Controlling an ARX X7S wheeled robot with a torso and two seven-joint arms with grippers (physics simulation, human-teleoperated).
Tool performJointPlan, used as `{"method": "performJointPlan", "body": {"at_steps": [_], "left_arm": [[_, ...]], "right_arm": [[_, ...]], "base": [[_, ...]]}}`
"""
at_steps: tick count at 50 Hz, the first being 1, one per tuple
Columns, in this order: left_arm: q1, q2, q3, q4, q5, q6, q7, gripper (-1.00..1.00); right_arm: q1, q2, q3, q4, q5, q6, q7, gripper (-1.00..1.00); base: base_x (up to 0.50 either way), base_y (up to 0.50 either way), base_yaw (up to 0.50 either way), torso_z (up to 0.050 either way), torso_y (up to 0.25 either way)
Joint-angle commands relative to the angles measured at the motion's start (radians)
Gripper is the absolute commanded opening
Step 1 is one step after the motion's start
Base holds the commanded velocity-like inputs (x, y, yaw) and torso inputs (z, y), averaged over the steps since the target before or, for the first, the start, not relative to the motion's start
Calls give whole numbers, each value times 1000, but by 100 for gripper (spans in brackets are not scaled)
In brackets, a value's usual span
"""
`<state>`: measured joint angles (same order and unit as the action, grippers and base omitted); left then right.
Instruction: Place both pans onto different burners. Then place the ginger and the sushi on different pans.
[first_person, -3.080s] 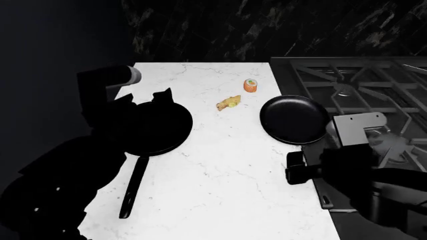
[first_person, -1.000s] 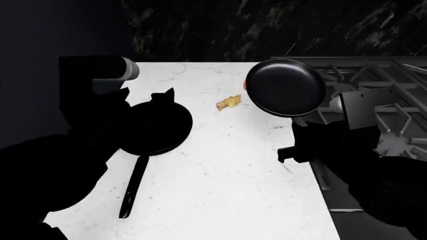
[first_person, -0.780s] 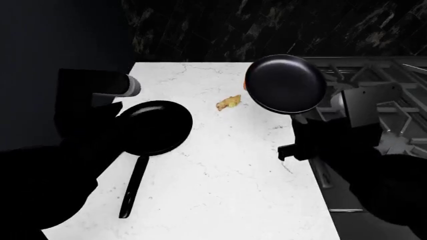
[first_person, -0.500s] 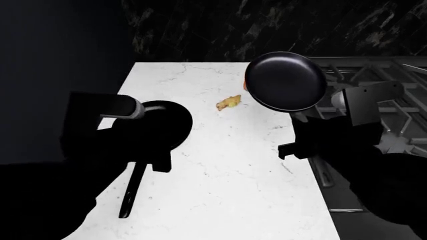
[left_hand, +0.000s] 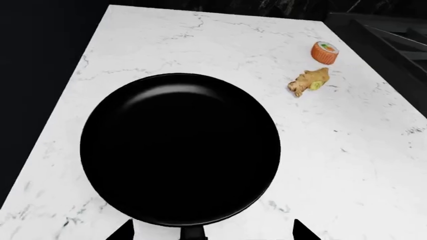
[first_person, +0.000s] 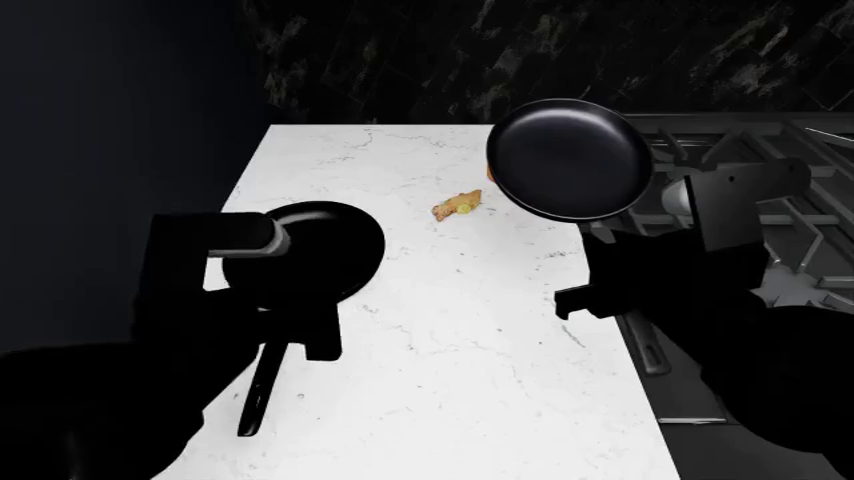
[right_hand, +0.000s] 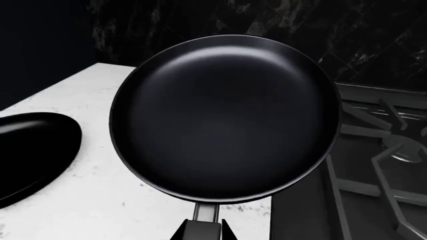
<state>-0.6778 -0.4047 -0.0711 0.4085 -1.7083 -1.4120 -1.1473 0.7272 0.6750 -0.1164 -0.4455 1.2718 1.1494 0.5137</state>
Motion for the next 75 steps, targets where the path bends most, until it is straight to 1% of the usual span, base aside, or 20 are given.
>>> {"method": "performJointPlan", "body": {"at_steps": [1, 18, 32, 38, 44, 61, 62, 75], "left_arm": [[53, -51, 22, -31, 25, 30, -23, 100], [98, -58, 56, -50, 51, 39, 16, 100], [104, -65, 98, -82, 151, 55, 115, 100], [115, -68, 110, -97, 178, 66, 132, 100], [116, -67, 120, -117, 187, 73, 137, 100], [161, -63, 123, -152, 126, 85, 84, 100], [164, -63, 120, -145, 121, 87, 85, -100], [175, -76, 101, -50, 117, 117, 113, -100]], "right_arm": [[24, 3, 19, -10, -24, -9, 0, -100], [25, 8, 20, -14, -13, -11, 12, -100], [30, 11, 16, -21, 2, -7, 23, -100], [28, 13, 17, -23, 3, -11, 23, -100], [33, 16, 16, -24, 7, -11, 27, -100], [12, 20, 22, -31, 7, -32, 23, -100], [12, 20, 22, -32, 8, -32, 24, -100], [10, 26, 22, -47, 17, -33, 33, -100]], "base": [[0, 6, 8, 0, 10], [-4, 6, 9, 0, 1], [-3, 8, 9, 0, 1], [-2, 9, 10, 0, 0], [-4, 10, 11, 0, 0], [-2, 9, 10, 0, 0], [0, 8, 10, 0, 0], [-6, 9, 12, 0, 0]]}}
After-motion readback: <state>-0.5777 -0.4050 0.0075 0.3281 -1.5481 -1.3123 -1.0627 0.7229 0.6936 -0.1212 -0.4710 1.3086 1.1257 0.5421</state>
